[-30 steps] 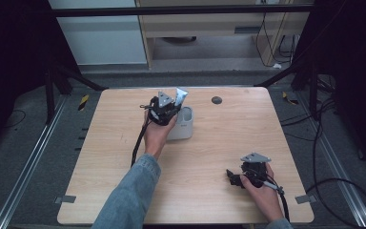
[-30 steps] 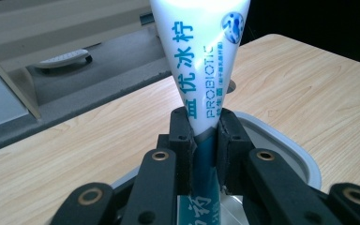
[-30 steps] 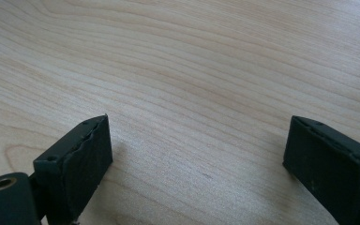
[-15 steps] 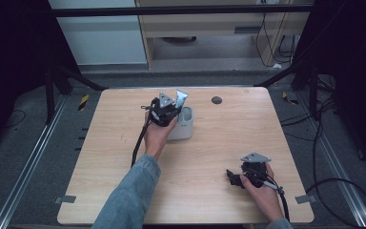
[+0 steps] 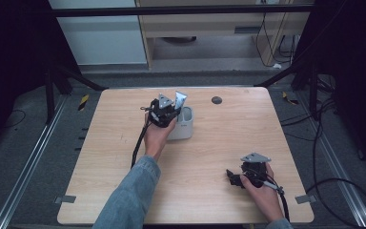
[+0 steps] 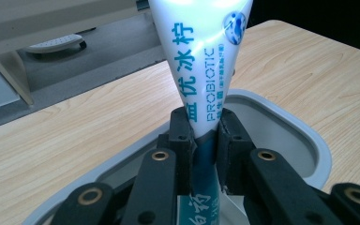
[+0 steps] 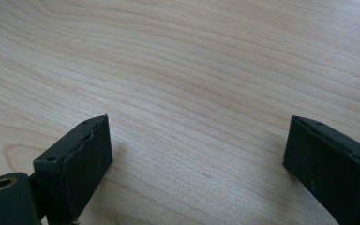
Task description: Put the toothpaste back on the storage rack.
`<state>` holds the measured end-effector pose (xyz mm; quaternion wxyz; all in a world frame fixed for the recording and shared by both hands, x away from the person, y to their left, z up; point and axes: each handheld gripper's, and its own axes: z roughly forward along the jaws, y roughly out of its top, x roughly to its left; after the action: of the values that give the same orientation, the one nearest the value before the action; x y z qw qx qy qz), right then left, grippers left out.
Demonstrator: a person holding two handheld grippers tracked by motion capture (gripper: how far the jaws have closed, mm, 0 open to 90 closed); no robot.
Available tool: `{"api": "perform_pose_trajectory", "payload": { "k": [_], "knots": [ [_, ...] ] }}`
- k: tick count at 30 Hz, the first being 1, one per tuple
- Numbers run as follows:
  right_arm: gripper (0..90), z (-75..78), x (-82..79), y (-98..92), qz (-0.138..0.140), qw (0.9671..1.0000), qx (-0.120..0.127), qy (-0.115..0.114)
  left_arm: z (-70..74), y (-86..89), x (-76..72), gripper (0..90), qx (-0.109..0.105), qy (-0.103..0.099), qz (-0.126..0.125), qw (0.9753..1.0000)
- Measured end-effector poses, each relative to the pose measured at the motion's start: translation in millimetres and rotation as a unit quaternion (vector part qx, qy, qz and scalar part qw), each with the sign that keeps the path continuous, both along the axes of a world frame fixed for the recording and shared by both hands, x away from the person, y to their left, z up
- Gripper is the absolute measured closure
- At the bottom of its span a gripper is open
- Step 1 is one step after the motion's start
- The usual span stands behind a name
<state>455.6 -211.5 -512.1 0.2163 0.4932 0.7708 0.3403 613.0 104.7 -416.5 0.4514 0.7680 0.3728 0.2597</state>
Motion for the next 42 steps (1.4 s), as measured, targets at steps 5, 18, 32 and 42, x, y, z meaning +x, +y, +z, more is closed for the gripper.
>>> {"api": "perform_pose_trajectory", "payload": {
  "k": [5,18,32,42],
  "knots": [
    [8.3,0.0,0.0,0.1,0.000,1.0000,0.001,0.000,0.3,-0.2,-1.1,77.8,0.003,0.000,0.000,1.0000],
    [8.3,0.0,0.0,0.1,0.000,1.0000,0.001,0.000,0.7,0.1,-1.6,77.3,0.003,0.003,-0.001,1.0000],
    [8.3,0.0,0.0,0.0,0.000,1.0000,0.000,0.000,1.0,1.2,-3.0,72.5,0.018,0.000,-0.002,0.9998],
    [8.3,0.0,0.0,0.0,0.000,1.0000,0.000,0.000,4.6,4.1,-6.3,69.5,0.019,-0.008,0.000,0.9998]
  ]
}}
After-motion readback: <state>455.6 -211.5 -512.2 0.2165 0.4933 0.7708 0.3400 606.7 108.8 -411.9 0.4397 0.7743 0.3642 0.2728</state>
